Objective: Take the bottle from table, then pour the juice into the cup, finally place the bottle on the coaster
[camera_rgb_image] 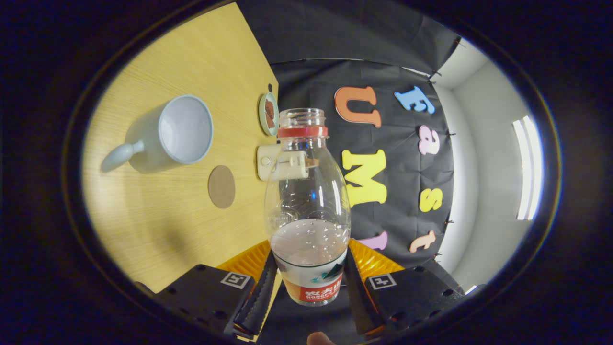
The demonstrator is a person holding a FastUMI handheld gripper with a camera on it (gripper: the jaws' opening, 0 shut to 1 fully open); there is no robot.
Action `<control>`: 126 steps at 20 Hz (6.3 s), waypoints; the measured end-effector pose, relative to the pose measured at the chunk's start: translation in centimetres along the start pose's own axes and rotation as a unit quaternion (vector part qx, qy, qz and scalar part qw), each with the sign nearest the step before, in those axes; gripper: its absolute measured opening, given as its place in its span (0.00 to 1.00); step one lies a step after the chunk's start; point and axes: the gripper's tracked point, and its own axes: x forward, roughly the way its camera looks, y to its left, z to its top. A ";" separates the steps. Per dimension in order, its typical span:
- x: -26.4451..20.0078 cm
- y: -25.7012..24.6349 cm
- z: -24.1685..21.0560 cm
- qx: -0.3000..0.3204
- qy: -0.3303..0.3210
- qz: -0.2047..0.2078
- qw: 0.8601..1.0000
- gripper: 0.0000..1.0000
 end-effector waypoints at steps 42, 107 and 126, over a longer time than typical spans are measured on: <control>8.3 -13.5 5.2 0.637 -0.119 0.061 0.759 0.74; 15.3 -1.3 5.5 0.668 -0.045 0.078 0.739 1.00; -6.2 -25.9 -1.5 0.642 -0.076 -0.091 0.757 0.99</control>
